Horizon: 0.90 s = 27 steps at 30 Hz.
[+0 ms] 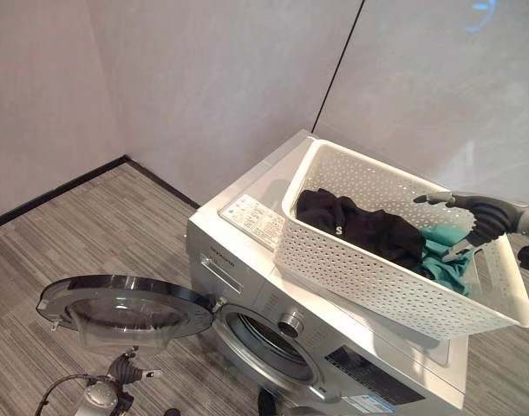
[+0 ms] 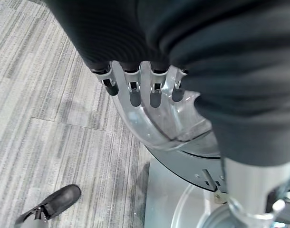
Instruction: Grab the laundry basket,head to the washer,open it,put in the laundry and shut it.
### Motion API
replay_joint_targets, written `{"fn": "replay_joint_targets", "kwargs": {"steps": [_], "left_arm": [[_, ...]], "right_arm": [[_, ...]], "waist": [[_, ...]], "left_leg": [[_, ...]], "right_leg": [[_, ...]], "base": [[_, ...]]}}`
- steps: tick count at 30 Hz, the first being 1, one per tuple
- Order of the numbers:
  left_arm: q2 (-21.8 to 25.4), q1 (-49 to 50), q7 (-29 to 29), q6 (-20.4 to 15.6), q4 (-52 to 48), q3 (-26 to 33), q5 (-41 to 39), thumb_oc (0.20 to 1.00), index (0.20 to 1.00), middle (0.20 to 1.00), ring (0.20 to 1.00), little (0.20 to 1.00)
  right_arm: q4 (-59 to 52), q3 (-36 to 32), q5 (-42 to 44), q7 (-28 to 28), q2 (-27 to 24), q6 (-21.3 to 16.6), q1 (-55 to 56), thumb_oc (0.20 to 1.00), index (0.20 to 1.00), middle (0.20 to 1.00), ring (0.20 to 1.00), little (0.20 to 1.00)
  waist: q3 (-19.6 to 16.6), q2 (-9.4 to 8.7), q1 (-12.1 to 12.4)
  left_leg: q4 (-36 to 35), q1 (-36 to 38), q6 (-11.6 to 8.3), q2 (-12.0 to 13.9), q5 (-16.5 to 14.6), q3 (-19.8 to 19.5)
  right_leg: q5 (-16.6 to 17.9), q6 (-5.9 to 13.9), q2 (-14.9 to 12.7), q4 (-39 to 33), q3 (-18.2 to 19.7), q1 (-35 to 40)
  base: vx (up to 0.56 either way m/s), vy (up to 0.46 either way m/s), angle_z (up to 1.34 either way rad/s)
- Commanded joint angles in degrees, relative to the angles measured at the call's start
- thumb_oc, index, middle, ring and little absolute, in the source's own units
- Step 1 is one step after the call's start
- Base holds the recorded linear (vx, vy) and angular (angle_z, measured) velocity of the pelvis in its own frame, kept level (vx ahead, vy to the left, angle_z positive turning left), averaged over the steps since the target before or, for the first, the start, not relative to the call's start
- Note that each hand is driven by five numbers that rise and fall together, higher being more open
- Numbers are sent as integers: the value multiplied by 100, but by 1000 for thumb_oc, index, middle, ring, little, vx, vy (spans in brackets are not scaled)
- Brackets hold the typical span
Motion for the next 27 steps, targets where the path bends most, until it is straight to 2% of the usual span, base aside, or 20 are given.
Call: {"fn": "replay_joint_targets", "kwargs": {"steps": [1,9,17,27], "left_arm": [[27,-335,-41,-179,80,-378,-256,1000,1000,1000,1000,1000],[-62,-296,-114,-216,-14,-480,-335,1000,1000,1000,1000,1000],[-48,-242,-141,-248,-14,-488,-317,1000,1000,1000,1000,1000],[65,-296,-208,-285,-279,-571,-438,1000,1000,1000,1000,1000]], "right_arm": [[286,-102,49,-80,-39,19,-541,1000,1000,1000,1000,1000],[289,127,58,-91,201,38,-678,1000,1000,1000,1000,1000],[142,136,-21,22,170,16,-486,1000,1000,1000,1000,1000],[134,1398,-958,421,55,69,-936,1000,1000,1000,1000,1000]], "waist": [[-85,175,290],[-50,213,329],[-21,226,361],[208,209,443]], "left_leg": [[123,-4,223,222,-419,100],[108,-53,227,193,-409,-4],[106,-119,212,190,-390,-95],[94,-357,176,232,-307,-232]], "right_leg": [[-474,348,-377,315,-116,-243],[-496,325,-404,289,-190,-197],[-518,313,-398,287,-236,-205],[-523,294,-398,247,-366,-305]], "base": [[0,0,0],[4,1,3],[5,-3,7],[-17,-12,7]]}}
